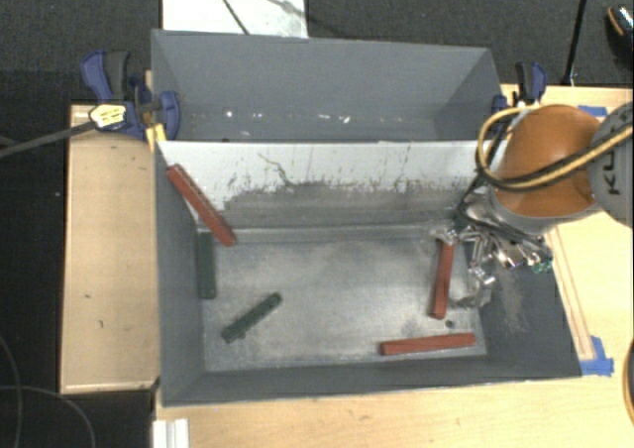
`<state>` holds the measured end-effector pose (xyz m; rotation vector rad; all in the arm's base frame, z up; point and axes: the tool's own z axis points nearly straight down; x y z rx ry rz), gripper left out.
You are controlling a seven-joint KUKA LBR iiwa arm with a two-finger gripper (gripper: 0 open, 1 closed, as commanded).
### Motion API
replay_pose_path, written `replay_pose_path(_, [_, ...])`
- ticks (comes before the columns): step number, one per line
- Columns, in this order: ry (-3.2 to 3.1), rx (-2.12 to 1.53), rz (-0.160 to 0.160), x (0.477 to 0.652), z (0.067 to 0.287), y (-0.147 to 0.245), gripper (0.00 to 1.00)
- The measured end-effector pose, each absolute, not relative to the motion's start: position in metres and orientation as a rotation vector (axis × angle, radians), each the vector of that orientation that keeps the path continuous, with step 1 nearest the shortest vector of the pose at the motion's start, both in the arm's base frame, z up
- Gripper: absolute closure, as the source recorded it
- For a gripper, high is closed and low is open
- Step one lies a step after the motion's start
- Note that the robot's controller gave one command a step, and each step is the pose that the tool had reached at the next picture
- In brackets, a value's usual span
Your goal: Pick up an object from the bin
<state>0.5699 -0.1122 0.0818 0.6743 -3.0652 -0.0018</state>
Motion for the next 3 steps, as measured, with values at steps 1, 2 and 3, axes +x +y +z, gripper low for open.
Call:
replay_pose_path(1, [-2.868, 1.294, 0.0, 0.58, 0.07, -0.097, 0.0])
replay_pose_path(2, [-2.872, 1.284, -0.001, 0.58, 0.07, -0.098, 1.0])
replay_pose_path(3, [-2.801, 1.44, 0.007, 0.562, 0.219, -0.075, 1.0])
